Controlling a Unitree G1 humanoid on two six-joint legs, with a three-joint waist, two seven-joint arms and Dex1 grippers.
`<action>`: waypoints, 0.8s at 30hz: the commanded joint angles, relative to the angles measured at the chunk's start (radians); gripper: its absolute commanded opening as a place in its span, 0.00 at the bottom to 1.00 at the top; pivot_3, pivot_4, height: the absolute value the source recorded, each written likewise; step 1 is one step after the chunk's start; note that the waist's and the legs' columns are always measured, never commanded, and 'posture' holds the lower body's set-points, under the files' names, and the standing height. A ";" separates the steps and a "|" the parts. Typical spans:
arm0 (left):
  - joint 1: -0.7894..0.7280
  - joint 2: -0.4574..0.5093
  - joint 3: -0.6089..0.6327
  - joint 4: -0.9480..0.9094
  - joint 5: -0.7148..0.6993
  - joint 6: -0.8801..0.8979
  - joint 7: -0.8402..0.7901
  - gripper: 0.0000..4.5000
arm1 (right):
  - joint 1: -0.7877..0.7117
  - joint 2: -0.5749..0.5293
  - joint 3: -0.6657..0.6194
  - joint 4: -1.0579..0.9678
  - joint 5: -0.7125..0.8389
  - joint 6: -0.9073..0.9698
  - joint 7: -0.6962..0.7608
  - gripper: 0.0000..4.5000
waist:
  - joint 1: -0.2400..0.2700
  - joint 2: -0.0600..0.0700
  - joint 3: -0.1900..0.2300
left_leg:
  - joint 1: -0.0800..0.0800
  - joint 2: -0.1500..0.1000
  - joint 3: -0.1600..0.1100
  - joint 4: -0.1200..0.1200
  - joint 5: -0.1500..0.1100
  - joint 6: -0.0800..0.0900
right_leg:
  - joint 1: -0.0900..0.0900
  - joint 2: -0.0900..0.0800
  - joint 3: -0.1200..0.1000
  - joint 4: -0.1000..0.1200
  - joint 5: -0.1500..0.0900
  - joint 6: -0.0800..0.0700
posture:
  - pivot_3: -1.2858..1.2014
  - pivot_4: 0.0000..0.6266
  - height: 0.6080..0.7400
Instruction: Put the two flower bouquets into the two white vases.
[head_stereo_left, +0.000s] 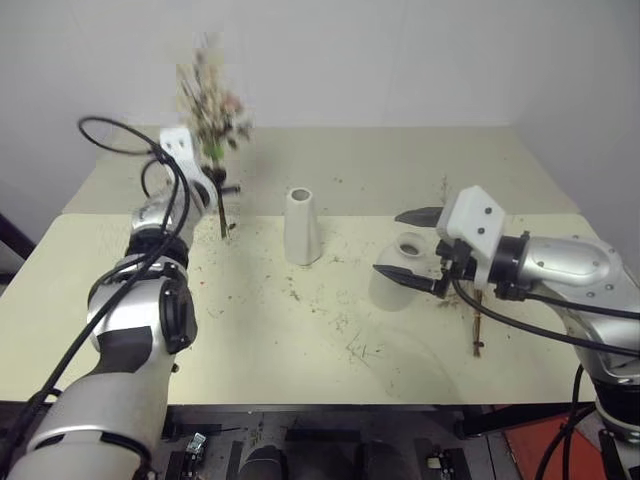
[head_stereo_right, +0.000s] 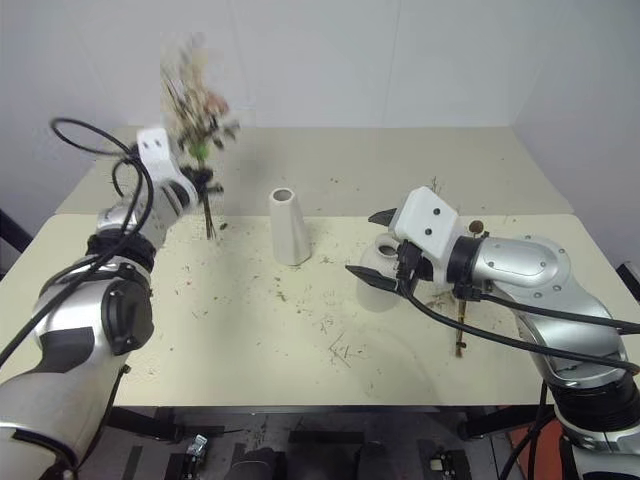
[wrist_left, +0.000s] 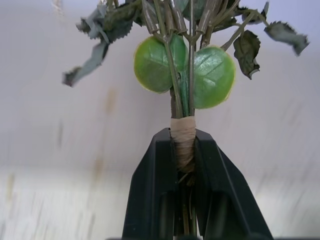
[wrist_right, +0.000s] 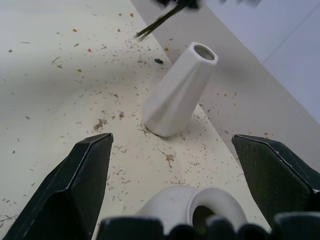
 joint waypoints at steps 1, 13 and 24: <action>-0.047 -0.006 0.062 -0.073 -0.080 -0.181 -0.116 0.03 | 0.015 -0.014 -0.059 -0.055 0.008 0.014 -0.022 1.00 | 0.000 0.000 0.000 | 0.000 0.000 0.000 0.000 0.000 0.000 | 0.000 0.000 0.000 0.000 0.000 0.000 | 0.52 0.24 1.00; -0.060 -0.067 0.235 -0.010 -0.346 -0.147 -0.707 0.03 | 0.106 -0.001 -0.099 -0.159 0.011 0.087 -0.125 1.00 | -0.002 0.000 0.000 | 0.001 0.000 0.000 0.002 0.000 0.000 | 0.002 0.001 0.000 0.001 0.000 0.000 | 0.52 0.24 1.00; -0.079 -0.104 0.240 0.038 -0.348 -0.127 -0.825 0.03 | 0.214 0.015 -0.143 -0.236 0.007 0.132 -0.214 1.00 | -0.006 0.000 0.000 | -0.001 0.000 -0.002 0.006 -0.001 0.002 | 0.002 0.001 -0.001 0.000 0.000 0.000 | 0.52 0.24 1.00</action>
